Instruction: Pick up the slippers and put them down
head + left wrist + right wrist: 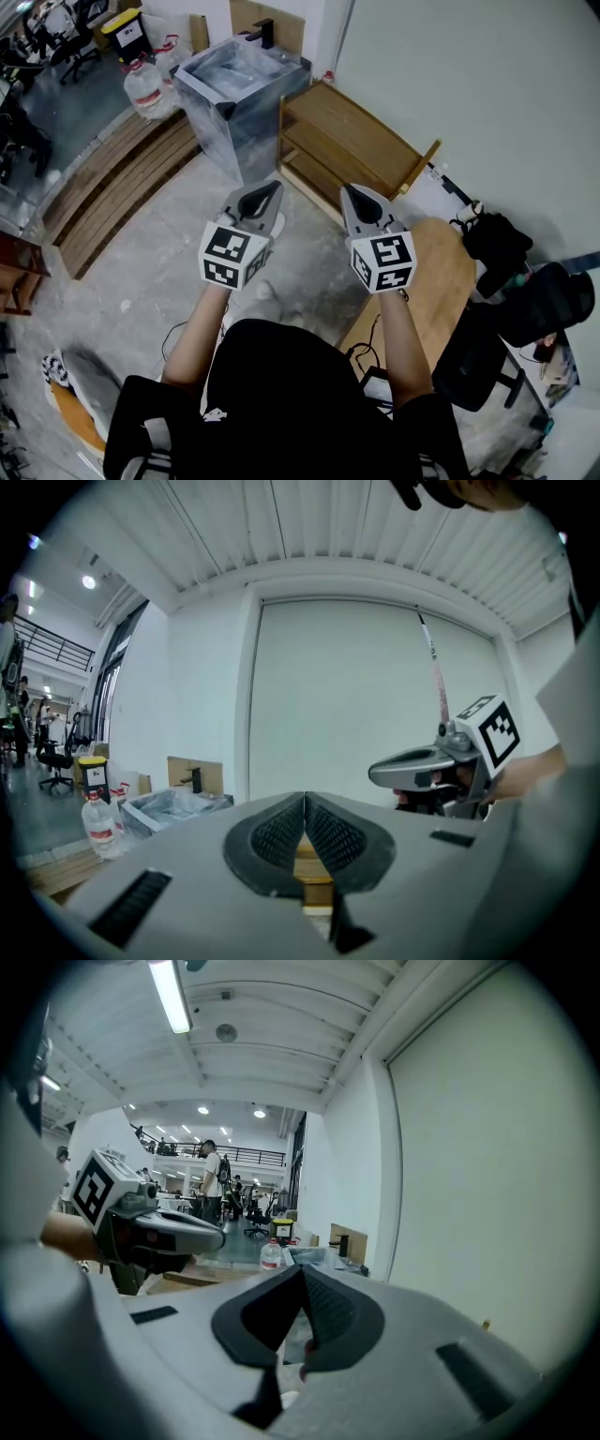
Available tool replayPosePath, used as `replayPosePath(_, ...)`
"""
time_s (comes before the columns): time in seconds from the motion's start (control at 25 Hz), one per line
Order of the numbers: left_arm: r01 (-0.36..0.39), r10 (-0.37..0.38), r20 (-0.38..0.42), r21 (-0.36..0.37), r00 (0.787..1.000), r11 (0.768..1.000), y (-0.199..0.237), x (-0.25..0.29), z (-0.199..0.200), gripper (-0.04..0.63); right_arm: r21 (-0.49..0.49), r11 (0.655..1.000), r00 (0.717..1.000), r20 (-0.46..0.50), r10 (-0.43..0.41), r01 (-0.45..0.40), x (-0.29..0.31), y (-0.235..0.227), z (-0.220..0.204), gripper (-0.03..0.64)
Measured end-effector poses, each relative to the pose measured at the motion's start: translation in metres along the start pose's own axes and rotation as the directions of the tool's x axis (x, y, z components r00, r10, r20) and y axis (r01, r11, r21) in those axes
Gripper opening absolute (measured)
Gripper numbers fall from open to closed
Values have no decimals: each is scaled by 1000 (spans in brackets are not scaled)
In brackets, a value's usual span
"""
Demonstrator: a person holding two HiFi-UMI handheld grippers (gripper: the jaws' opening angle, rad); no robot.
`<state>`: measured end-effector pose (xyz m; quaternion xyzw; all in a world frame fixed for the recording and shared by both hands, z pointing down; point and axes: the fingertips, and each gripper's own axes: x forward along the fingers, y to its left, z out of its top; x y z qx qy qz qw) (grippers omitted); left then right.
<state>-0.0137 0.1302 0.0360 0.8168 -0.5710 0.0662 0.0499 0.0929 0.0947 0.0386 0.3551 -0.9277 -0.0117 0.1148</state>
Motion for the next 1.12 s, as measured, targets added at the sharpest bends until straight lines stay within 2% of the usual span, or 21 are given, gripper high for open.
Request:
replayPosePath(0.24,-12,12,6,22,1000,1000,2,-6,-2,6,-5,1000,1000,10,2,-2,-3,9,2,-11)
replayPosePath(0.72,-13,13,-33,9,999,1000,-3,-10,-8,6,-6,1000,1000,11,26,-26,-3,17,3,-11)
replayPosePath(1.12,-17,17,-14,0,1000,1000,-3,-6,-5,7,-4,999,999,-4,40,-40,-2,14,-6,-11)
